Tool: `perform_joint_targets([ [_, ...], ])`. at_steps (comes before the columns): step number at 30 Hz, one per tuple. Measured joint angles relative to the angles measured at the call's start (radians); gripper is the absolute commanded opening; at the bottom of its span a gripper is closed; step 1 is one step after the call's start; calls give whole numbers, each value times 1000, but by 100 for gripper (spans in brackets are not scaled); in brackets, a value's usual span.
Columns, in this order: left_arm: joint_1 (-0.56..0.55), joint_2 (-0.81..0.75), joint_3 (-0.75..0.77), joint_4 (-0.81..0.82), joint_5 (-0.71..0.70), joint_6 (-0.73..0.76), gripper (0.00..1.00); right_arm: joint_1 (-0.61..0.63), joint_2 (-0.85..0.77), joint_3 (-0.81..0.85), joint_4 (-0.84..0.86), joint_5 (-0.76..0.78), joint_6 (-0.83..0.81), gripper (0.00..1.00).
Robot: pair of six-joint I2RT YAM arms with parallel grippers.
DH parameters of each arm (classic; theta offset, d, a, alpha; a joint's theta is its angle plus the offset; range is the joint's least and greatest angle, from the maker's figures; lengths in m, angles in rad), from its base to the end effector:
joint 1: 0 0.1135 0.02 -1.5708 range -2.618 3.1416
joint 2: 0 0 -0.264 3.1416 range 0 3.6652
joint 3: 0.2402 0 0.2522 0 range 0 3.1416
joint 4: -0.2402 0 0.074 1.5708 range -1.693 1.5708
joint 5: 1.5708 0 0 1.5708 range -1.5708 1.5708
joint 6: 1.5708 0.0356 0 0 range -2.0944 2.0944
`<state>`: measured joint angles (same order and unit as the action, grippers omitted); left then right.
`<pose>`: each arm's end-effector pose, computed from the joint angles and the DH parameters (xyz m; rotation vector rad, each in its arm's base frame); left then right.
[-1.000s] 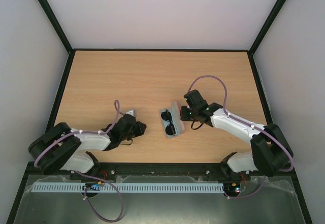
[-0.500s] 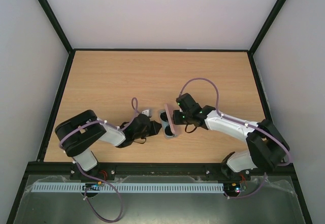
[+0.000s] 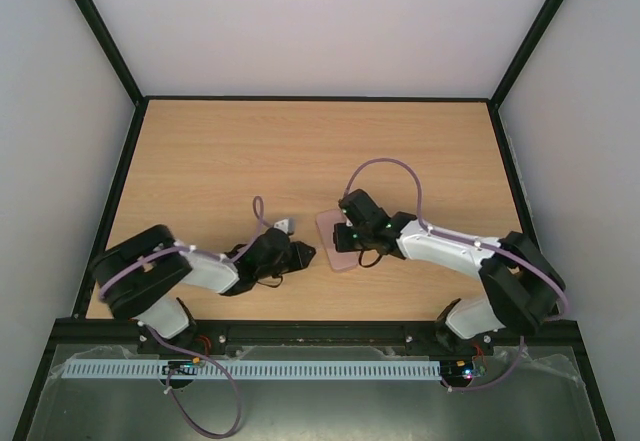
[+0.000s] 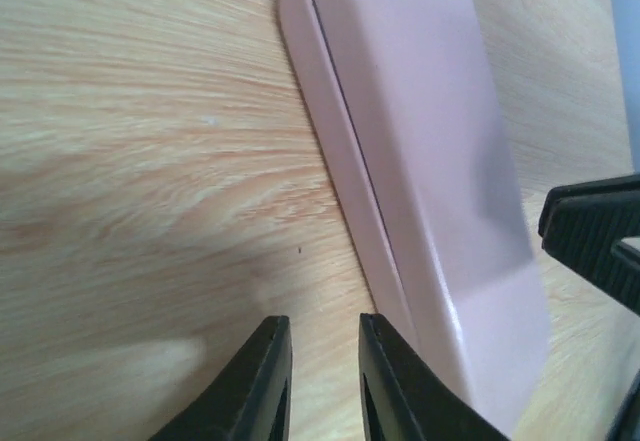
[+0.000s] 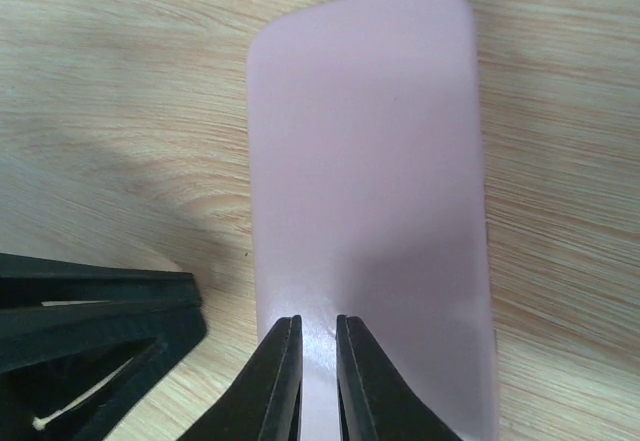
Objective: Organize the sunglasses
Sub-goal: Close the sunglasses case at the center of the board, then move the sunglasses case at the center of the board.
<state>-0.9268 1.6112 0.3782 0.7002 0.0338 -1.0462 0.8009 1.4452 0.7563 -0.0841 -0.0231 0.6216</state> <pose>0.1568 -0.2109 0.1104 -0.1176 2.3472 -1.1416 0.2031 0.2107 0.1895 -0.2323 2.4506 0.6988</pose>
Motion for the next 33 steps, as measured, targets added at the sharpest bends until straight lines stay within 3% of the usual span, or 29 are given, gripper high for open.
perform_joint_targets([
  [3, 8, -124, -13, -107, -25, 15, 51, 0, -66, -18, -14, 8, 6, 25],
  [5, 23, -224, -11, -175, -43, 32, 68, 0, -148, -41, -31, 19, 18, 41],
  [7, 48, -303, -3, -233, -58, 59, 78, 0, -235, -69, -43, 24, 34, 56],
  [10, 118, -364, 46, -318, -72, 105, 86, 3, -323, -129, -45, 19, 65, 69],
  [13, 186, -345, 129, -368, -67, 158, 87, 23, -388, -216, -48, 8, 102, 71],
  [15, 227, -293, 200, -375, -51, 193, 84, 42, -426, -267, -52, 5, 127, 66],
  [18, 267, -182, 288, -343, -6, 231, 77, 76, -494, -332, -53, 6, 177, 64],
  [22, 277, -34, 348, -261, 62, 260, 75, 98, -566, -400, -28, 10, 241, 64],
  [28, 277, 154, 377, -107, 165, 267, 73, 101, -549, -501, 104, 0, 320, 62],
  [33, 277, 234, 374, -15, 219, 251, 72, 101, -466, -525, 233, -10, 356, 51],
])
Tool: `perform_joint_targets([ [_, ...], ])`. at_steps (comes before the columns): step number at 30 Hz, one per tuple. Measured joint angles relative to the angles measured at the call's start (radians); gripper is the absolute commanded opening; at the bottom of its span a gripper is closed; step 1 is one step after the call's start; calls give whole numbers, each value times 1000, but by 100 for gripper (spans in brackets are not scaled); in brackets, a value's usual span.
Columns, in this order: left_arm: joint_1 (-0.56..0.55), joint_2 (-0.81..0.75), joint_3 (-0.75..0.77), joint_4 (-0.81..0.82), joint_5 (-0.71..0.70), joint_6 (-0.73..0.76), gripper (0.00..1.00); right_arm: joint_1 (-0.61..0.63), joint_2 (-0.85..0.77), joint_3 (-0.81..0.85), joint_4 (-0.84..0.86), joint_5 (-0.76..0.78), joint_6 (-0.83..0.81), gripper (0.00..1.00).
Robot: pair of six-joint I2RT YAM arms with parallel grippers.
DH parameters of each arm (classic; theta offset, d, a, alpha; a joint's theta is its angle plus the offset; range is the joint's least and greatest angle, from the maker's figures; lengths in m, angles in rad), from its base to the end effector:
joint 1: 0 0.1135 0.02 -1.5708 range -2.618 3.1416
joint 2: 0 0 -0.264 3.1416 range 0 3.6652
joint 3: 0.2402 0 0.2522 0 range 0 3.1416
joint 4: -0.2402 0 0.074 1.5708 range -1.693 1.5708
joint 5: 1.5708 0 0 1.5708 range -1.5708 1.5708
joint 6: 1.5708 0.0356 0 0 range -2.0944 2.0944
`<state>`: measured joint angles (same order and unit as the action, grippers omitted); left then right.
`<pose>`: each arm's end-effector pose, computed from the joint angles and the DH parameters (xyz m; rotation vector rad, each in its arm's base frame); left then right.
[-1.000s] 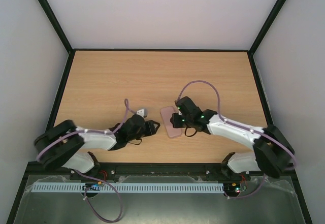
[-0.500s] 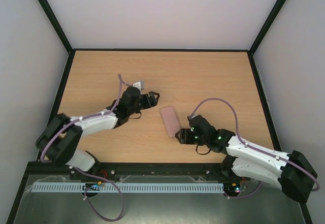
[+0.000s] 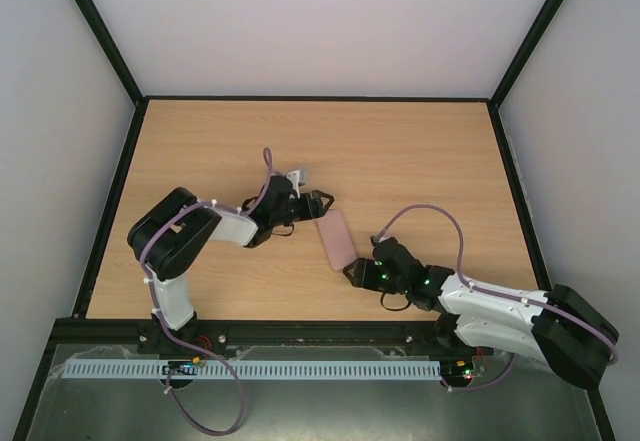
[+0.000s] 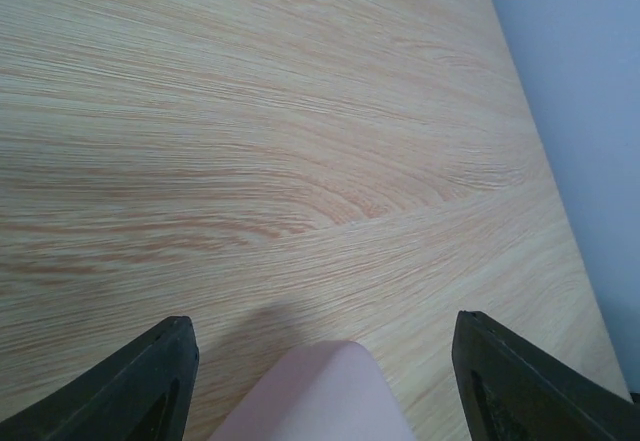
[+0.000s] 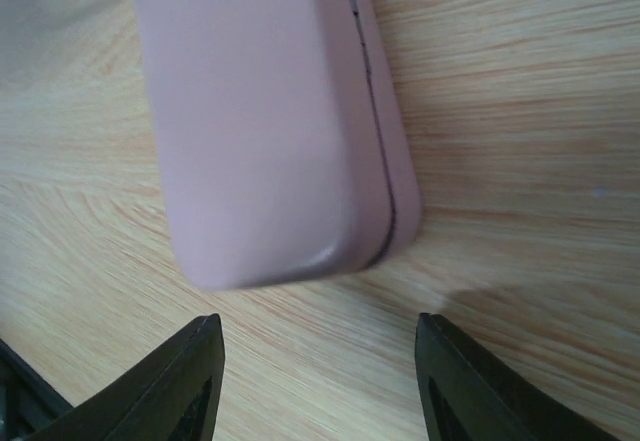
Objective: Organize the sunglasses
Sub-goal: Move the sunglasses case at the center of the board.
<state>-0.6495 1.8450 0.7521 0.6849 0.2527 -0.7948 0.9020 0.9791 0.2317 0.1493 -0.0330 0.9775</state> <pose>0.2789 -0.2230 0.1347 0.0231 2.1660 -1.1435 0.1130 0.1449 0.1484 0.0694 2.3885 1.0433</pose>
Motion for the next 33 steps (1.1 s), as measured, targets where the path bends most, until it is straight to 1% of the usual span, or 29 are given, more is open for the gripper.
perform_joint_targets([
  [3, 0, 2, -26, 61, 13, -13, 71, 0, 37, 0, 67, -5, 11, 40],
  [6, 0, 1, -72, 113, 18, -26, 71, 0, 66, 0, 110, -3, 19, 35],
  [14, 0, -44, -213, 172, 18, -52, 70, -15, 89, 6, 115, 39, 14, 34],
  [16, 0, -55, -224, 181, 18, -58, 70, -38, 89, 7, 115, 42, 10, 32],
  [22, -1, -142, -279, 188, 7, -66, 70, -137, 91, 28, 97, 41, -30, 32],
  [28, -2, -284, -318, 128, -31, -61, 71, -222, 183, 110, 95, 23, -85, 32],
  [33, -2, -402, -356, 41, -71, -53, 72, -242, 265, 150, 108, 9, -116, 32],
])
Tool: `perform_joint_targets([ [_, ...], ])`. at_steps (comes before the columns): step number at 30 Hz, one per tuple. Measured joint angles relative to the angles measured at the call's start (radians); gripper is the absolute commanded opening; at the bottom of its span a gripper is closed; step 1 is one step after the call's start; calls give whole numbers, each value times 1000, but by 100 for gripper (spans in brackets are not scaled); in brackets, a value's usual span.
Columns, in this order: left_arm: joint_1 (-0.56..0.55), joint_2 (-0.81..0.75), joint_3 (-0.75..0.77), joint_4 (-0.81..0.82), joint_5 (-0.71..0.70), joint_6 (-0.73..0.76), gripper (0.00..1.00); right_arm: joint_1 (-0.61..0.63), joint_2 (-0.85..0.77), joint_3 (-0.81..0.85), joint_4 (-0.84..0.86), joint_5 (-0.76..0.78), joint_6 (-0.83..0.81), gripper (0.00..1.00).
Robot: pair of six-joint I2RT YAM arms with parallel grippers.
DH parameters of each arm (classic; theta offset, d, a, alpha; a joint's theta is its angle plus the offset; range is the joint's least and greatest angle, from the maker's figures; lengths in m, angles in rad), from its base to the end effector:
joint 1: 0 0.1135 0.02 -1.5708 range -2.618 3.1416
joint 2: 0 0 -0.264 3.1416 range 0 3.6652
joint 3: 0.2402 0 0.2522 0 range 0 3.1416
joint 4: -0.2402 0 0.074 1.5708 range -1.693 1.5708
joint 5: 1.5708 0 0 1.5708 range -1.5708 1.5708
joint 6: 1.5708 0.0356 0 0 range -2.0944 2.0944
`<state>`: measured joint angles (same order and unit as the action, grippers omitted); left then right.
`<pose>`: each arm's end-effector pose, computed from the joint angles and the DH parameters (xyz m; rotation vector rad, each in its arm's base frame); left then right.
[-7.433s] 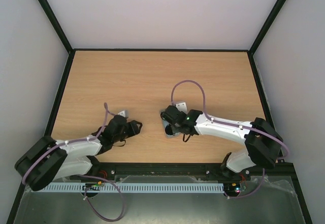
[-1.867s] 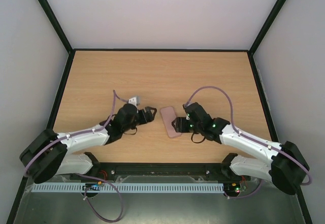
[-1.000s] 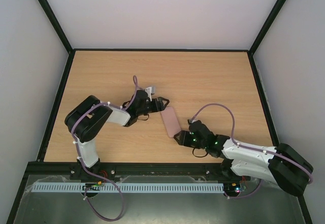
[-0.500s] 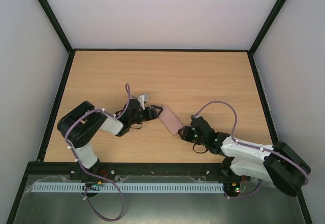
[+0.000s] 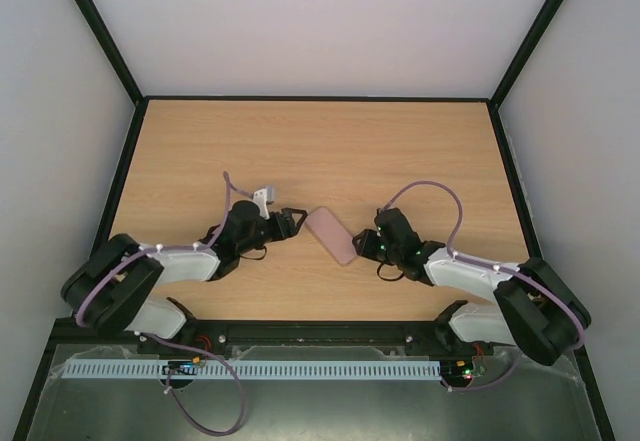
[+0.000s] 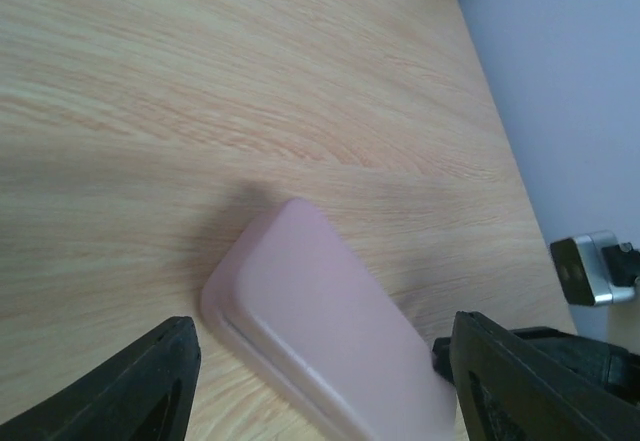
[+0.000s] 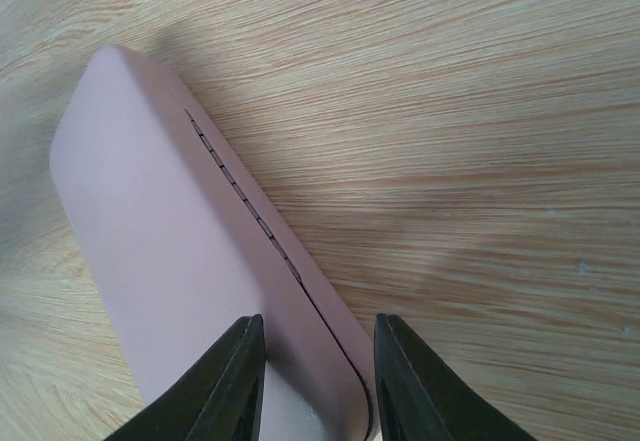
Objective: Organize the sunglasses
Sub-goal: Move the sunglasses case at the center of the board.
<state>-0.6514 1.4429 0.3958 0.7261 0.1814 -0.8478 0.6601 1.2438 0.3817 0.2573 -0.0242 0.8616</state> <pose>0.2062 -0.1653 0.1588 -0.0677 2.0693 -1.1529 0.1814 0.1419 0.1543 0.2185 2.3070 0.8583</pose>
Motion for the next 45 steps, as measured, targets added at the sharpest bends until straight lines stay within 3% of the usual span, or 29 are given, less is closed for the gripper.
perform_joint_targets([
  [7, 0, -197, -84, -146, -32, 3, 75, -1, -126, -42, -36, 7, -13, 42],
  [12, -2, -382, -109, -270, -52, 3, 76, -1, -324, -141, -41, -24, 25, 38],
  [15, -5, -481, -113, -328, -61, 3, 76, 13, -353, -196, -15, -56, 63, 30],
  [19, -5, -579, -121, -410, -77, 2, 76, 53, -296, -224, 39, -90, 105, 22],
  [27, -5, -677, -135, -518, -95, 2, 75, 119, -151, -215, 170, -92, 154, 18],
  [45, -5, -678, -135, -539, -97, 2, 75, 37, 69, -47, 196, -2, 103, 17],
])
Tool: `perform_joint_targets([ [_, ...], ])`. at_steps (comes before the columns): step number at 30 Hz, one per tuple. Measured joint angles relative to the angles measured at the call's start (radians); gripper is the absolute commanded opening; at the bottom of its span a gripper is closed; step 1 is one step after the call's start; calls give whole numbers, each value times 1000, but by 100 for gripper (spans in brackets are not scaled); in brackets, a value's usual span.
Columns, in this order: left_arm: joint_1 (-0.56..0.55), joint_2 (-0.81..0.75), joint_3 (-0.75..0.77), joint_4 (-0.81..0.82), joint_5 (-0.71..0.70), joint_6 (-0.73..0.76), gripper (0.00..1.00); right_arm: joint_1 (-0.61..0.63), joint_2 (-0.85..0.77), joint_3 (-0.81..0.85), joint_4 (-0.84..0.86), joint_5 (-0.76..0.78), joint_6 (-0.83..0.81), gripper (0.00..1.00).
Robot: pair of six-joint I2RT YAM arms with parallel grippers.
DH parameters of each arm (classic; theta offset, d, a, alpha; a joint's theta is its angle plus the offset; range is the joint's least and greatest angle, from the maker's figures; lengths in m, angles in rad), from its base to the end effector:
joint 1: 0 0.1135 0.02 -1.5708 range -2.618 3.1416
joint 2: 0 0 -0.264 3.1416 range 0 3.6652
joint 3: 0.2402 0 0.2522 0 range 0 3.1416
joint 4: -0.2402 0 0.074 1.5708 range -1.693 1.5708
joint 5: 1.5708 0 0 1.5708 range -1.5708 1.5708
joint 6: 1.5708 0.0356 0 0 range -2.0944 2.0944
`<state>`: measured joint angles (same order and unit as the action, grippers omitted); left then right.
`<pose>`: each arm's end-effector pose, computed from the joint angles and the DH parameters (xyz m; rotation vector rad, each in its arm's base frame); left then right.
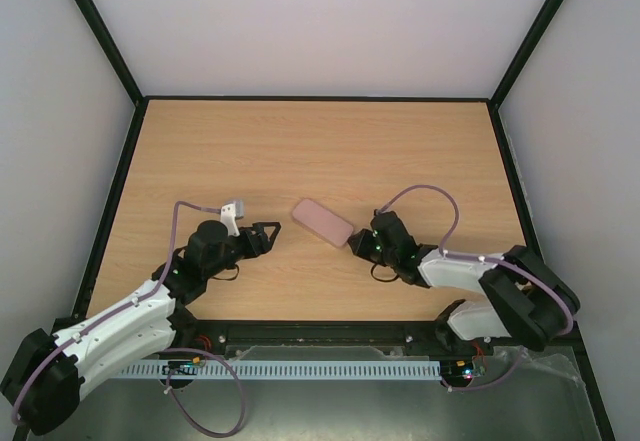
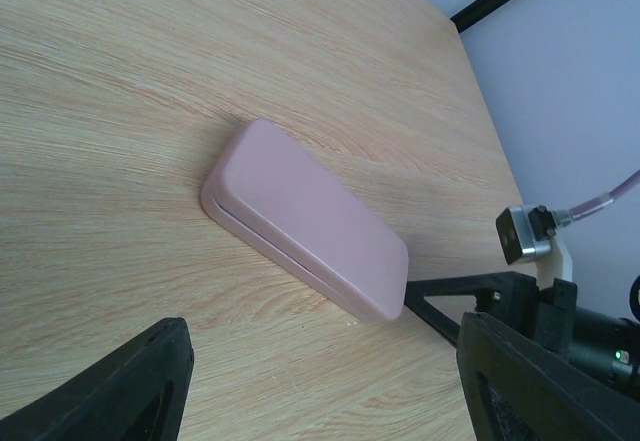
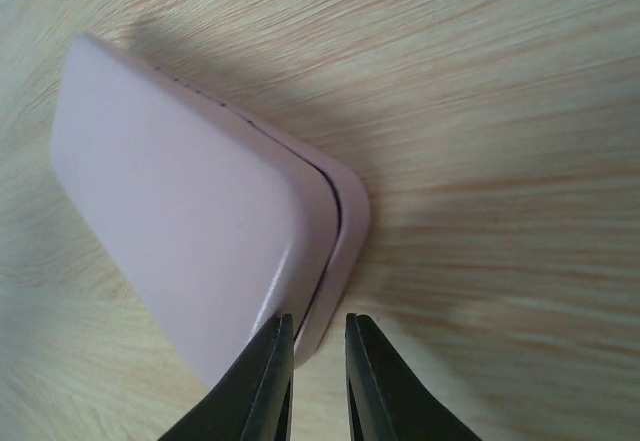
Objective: Organize the sunglasses
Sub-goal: Move the sunglasses case at the center of the board.
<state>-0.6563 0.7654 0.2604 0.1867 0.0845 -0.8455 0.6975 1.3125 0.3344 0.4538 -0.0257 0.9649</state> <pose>0.1384 -0.1104 0.1961 -0.1308 2.0401 -1.0717 0.1788 0.1510 0.1442 0.2856 2.2490 0.9857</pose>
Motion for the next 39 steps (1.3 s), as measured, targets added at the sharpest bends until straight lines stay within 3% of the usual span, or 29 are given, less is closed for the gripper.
perform_joint_targets([
  [16, 1, 1, 0, 0, -5, 4, 75, -74, 241, 188, 24, -50, -69, 17],
  [39, 16, 1, 0, -15, -5, 13, 76, -109, 467, 438, 24, -154, -124, 19],
])
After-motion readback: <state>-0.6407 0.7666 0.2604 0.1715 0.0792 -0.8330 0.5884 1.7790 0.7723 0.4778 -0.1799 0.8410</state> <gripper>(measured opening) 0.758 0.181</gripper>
